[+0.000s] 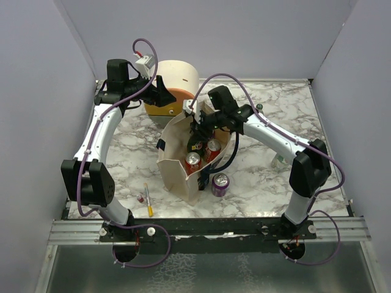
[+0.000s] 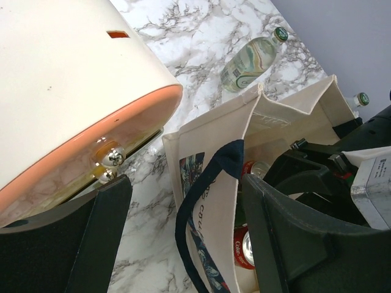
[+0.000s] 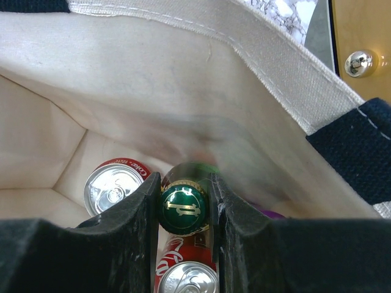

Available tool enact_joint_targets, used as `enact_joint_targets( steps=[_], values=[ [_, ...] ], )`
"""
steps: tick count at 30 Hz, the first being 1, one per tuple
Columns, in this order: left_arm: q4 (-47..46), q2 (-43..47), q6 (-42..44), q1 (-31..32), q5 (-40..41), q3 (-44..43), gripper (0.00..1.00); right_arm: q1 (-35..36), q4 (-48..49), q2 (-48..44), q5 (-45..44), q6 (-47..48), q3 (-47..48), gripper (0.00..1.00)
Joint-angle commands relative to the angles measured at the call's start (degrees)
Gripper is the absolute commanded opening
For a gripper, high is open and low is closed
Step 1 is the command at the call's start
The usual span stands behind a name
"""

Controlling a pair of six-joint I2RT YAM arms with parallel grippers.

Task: Place the beverage into the canvas bag
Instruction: Place the drink in the canvas bag.

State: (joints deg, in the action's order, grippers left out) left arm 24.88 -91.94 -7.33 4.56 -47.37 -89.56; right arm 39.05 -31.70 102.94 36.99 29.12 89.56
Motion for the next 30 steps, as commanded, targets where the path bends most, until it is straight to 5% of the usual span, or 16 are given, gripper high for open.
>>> enact_joint_targets(
  steps=[1,16,30],
  values=[
    [-1.66,-0.26,-0.63,-0.25,-2.07,-1.59,0.75,0.39,5.27,-0.54,1.91,-0.06,-1.36,0.01],
    [0.08,1.53,0.59,1.83,-6.77,1.11,0.75,0.39,-2.48,-0.06,3.98,5.45,-3.05,0.09],
    [3.28,5.35,2.85,3.0,-7.76,3.22,0.75,0.31,-6.05,0.19,2.45,6.55,-2.02,0.34]
  ],
)
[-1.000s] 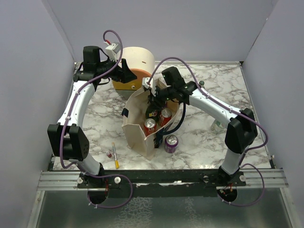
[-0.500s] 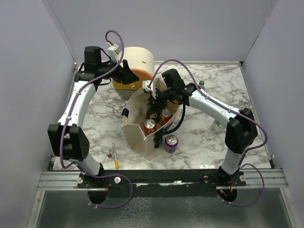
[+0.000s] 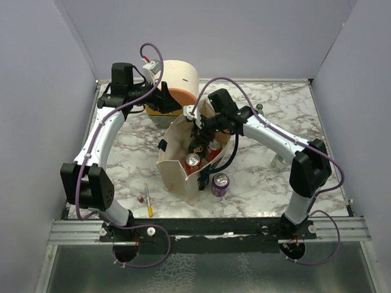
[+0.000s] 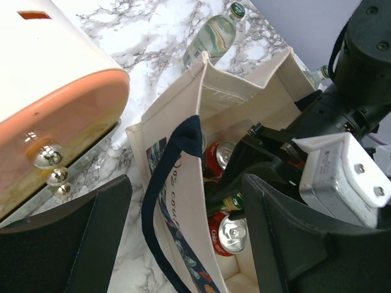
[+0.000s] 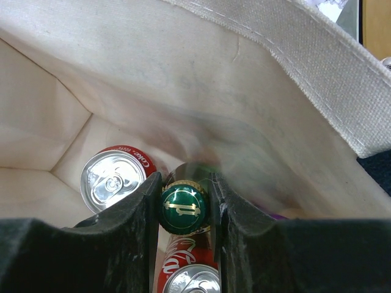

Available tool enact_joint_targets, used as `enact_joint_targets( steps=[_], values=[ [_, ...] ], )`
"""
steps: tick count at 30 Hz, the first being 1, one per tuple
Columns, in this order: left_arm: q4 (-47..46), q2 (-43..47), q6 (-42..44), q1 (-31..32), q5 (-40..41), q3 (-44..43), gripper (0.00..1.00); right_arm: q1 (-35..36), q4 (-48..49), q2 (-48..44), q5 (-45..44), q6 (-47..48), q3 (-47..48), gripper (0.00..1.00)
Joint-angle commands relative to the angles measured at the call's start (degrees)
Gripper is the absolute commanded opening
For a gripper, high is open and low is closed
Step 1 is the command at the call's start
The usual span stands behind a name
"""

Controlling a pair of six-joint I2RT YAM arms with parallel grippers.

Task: Place the beverage into the canvas bag
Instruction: Place the drink in the canvas bag.

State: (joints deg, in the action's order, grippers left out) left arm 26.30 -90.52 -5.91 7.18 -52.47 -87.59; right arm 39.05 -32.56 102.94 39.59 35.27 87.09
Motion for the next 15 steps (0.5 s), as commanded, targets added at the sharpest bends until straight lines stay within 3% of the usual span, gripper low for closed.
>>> enact_joint_targets(
  steps=[1,7,15],
  values=[
    [2.33,4.47,1.47,0.46,-2.89,1.54,0.75,0.32,-5.15,0.05,-0.18,0.23,0.53,0.35],
    [6.63,6.51,2.35,0.82,-1.25,4.72,0.74,0.33,-4.0,-0.92,-0.82,-1.09,0.22,0.38],
    [9.14,6.55,1.95,1.72,1.6,7.55,0.64,0.33,-2.87,-2.15,-1.16,-3.04,-1.04,0.36]
  ],
)
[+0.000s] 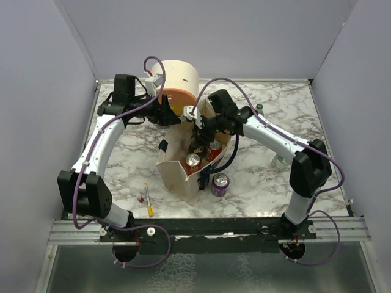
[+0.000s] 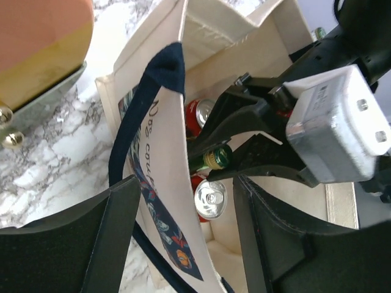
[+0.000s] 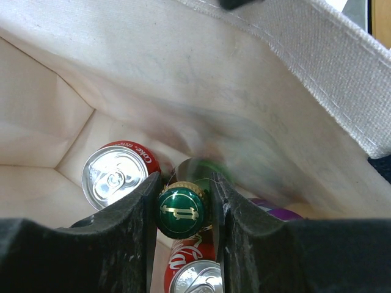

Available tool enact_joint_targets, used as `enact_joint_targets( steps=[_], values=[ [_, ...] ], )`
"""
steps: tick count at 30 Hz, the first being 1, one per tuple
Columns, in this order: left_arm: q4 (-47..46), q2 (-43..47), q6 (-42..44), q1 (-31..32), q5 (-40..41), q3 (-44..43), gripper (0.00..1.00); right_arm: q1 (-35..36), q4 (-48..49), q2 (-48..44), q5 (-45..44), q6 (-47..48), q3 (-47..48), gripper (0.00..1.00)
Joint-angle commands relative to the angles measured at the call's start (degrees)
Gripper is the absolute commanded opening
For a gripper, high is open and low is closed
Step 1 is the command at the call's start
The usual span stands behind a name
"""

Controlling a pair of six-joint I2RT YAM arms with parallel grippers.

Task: Place the beverage into the canvas bag
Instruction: Place the drink in the canvas bag.

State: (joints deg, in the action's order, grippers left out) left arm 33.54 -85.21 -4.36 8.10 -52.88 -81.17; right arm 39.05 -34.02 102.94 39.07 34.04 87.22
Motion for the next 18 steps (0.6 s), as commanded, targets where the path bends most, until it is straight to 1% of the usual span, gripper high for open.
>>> enact_joint_targets(
  steps=[1,4,6,8,12,16,18],
  values=[
    [1.94,1.25,0.26,0.98,2.29,1.4,0.62,0.32,-1.29,-2.17,-0.67,-1.91,-1.27,0.35],
    [1.25,1.12,-1.04,1.78,1.79,2.51,0.56,0.33,-1.03,-2.22,-1.05,-2.49,-1.42,0.31],
    [-0.02,1.28,-1.73,2.09,-0.14,4.77,0.53,0.32,-0.89,-2.12,-1.14,-2.76,-1.56,0.29],
    [-0.34,0.99,-1.83,2.1,-1.89,6.18,0.44,0.28,-0.87,-1.97,-1.11,-2.91,-1.62,0.27],
    [-1.67,0.29,-4.04,2.1,-3.65,5.63,0.27,0.28,-0.83,-1.44,-1.35,-3.02,-1.5,0.24],
    [-4.4,0.61,-7.14,2.1,-4.83,4.83,0.07,0.33,-0.46,-1.03,-1.04,-3.23,-2.27,0.22],
    [-4.57,0.34,-7.7,2.1,-4.73,3.89,0.0,0.33,-0.06,-1.01,-1.07,-3.53,-2.92,0.21]
  ],
)
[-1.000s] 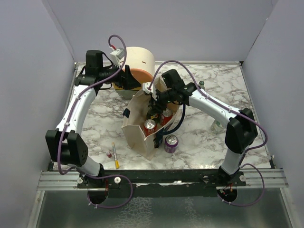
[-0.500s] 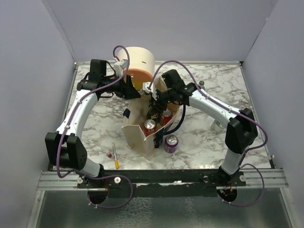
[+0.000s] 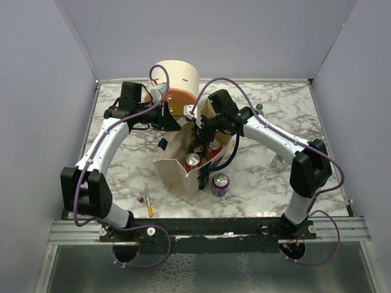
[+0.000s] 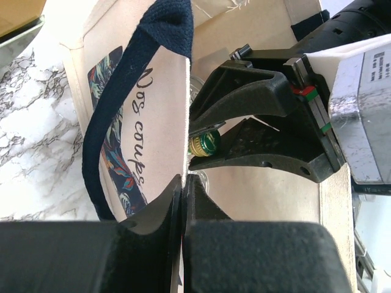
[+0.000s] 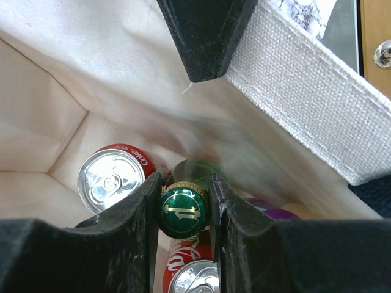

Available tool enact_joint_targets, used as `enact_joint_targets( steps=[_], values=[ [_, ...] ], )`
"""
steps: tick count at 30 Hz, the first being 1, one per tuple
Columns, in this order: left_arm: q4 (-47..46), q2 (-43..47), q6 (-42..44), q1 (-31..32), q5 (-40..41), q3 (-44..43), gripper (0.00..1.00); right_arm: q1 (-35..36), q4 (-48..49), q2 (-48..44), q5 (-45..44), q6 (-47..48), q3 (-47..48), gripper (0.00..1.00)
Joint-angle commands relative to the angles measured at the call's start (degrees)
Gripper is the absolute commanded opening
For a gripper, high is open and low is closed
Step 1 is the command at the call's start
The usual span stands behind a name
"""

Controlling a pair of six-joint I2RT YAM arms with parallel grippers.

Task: Place the beverage into the canvas bag
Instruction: Place the drink in the canvas bag.

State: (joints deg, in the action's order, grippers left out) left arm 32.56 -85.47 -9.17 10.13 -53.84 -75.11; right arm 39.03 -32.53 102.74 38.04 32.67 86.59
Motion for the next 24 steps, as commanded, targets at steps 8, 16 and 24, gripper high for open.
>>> enact_joint_targets(
  steps=[8,16,24],
  values=[
    [-3.68,0.75,-4.78,0.06,-5.47,-5.26,0.0,0.31,-2.34,-0.62,0.71,-1.99,-3.89,0.18],
    [2.37,1.92,4.29,0.11,-2.83,-1.66,0.0,0.35,-2.76,-0.46,0.43,-1.56,-3.22,0.24],
    [10.62,1.81,13.92,2.25,-2.65,-1.7,0.0,0.35,-2.78,-0.32,1.72,-2.87,-0.11,0.38]
  ],
)
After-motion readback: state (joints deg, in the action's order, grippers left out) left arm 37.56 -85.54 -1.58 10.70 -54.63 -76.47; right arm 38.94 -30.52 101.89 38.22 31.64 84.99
